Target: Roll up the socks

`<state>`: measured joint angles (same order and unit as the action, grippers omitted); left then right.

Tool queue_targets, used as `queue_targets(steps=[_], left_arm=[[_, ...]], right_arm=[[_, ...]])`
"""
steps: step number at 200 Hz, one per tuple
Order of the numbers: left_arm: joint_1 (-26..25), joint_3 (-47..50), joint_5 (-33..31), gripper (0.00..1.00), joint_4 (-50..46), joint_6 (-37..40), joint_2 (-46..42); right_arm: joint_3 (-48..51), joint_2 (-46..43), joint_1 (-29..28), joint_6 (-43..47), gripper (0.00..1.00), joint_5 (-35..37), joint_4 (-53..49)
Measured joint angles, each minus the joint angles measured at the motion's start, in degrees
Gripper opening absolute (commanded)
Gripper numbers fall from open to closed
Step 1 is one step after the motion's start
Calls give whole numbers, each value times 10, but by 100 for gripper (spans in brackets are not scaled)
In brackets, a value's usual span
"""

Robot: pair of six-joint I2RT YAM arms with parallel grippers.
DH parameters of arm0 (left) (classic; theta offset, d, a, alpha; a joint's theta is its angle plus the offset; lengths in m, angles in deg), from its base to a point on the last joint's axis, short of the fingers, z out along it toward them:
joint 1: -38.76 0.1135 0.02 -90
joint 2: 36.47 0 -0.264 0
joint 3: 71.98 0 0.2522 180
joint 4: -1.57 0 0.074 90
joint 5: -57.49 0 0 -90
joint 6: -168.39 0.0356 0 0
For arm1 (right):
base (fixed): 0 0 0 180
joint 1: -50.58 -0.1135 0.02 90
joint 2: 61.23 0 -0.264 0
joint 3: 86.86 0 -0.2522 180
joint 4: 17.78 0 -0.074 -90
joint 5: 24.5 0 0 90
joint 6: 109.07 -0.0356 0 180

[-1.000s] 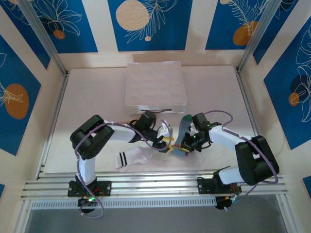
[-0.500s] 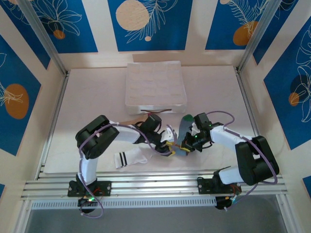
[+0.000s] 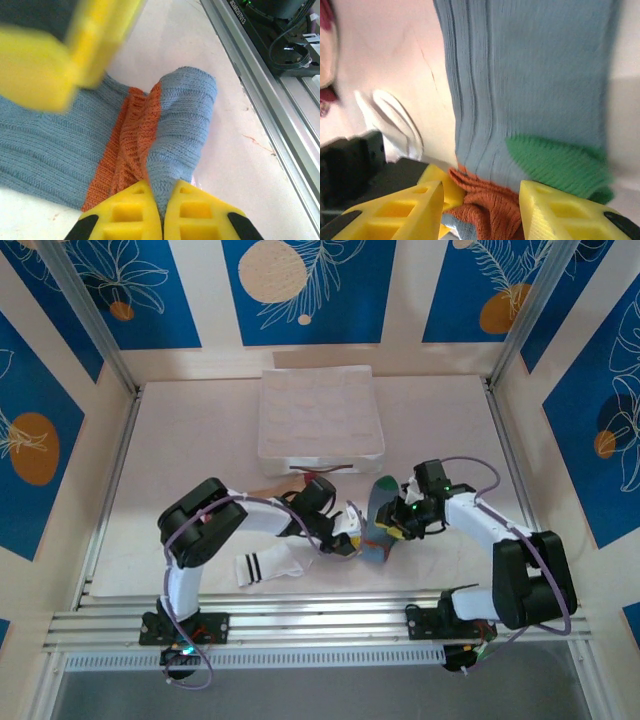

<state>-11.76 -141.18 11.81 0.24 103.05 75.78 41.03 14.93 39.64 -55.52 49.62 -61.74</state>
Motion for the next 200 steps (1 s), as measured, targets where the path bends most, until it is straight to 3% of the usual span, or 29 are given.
queue_targets(steps=[38, 79, 91, 110, 138, 200], left_arm=[[-5, 8, -17, 0, -32, 10, -20], [-12, 14, -27, 0, -72, 7, -43], [-11, 14, -27, 0, -80, 2, -44], [-11, 14, -26, 0, -95, -9, -44], [-11, 9, -25, 0, -112, -31, -44], [1, -37, 3, 0, -175, -82, -18]], right_arm=[[-5, 73, -5, -3, 23, 7, 38], [-65, 171, -59, -12, 18, -3, 92], [-82, 188, -74, -12, 21, -4, 105], [-88, 192, -88, -12, 35, -4, 120], [-71, 151, -89, -12, 51, 8, 122], [52, -52, -87, -25, 56, 19, 116]])
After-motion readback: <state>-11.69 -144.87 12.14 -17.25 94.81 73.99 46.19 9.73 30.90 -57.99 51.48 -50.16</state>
